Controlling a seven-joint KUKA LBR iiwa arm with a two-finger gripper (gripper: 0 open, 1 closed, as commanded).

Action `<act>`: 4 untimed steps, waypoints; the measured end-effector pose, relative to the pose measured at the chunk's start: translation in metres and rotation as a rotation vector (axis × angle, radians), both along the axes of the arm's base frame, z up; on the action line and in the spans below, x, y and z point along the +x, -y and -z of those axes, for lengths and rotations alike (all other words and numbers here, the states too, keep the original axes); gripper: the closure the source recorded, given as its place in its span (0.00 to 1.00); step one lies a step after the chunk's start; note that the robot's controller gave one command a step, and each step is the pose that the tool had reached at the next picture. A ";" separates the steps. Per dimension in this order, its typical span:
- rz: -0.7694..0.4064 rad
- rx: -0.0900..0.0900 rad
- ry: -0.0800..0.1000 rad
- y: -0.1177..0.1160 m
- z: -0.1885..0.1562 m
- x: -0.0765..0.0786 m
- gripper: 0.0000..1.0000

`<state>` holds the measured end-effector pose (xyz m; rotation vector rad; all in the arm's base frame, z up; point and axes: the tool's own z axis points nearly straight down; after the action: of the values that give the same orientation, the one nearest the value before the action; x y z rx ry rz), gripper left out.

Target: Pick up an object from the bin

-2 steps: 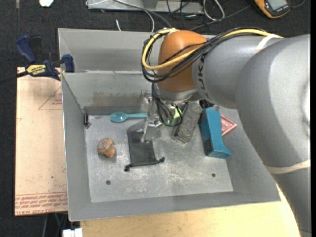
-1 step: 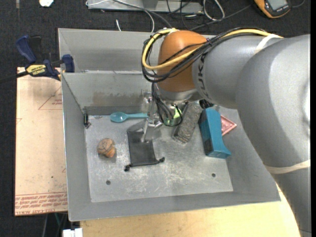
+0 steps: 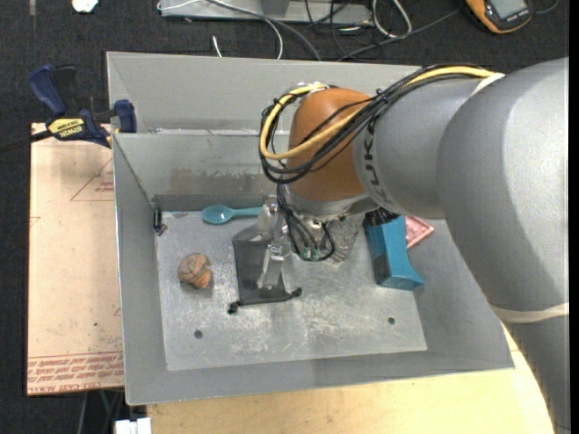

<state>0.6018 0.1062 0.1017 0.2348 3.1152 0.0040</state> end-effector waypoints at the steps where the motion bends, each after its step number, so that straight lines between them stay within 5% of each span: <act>1: 0.031 0.002 0.000 0.002 0.000 -0.016 0.00; 2: 0.021 0.001 -0.001 -0.006 0.012 -0.036 0.00; 3: 0.093 0.004 0.004 -0.014 0.028 -0.059 1.00; 4: 0.093 0.004 0.004 -0.014 0.028 -0.059 1.00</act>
Offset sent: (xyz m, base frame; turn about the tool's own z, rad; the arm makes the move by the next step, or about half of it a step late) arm -0.0418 0.0086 -0.0156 0.0189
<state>0.5426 0.1198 0.0739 0.3793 3.0967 0.0102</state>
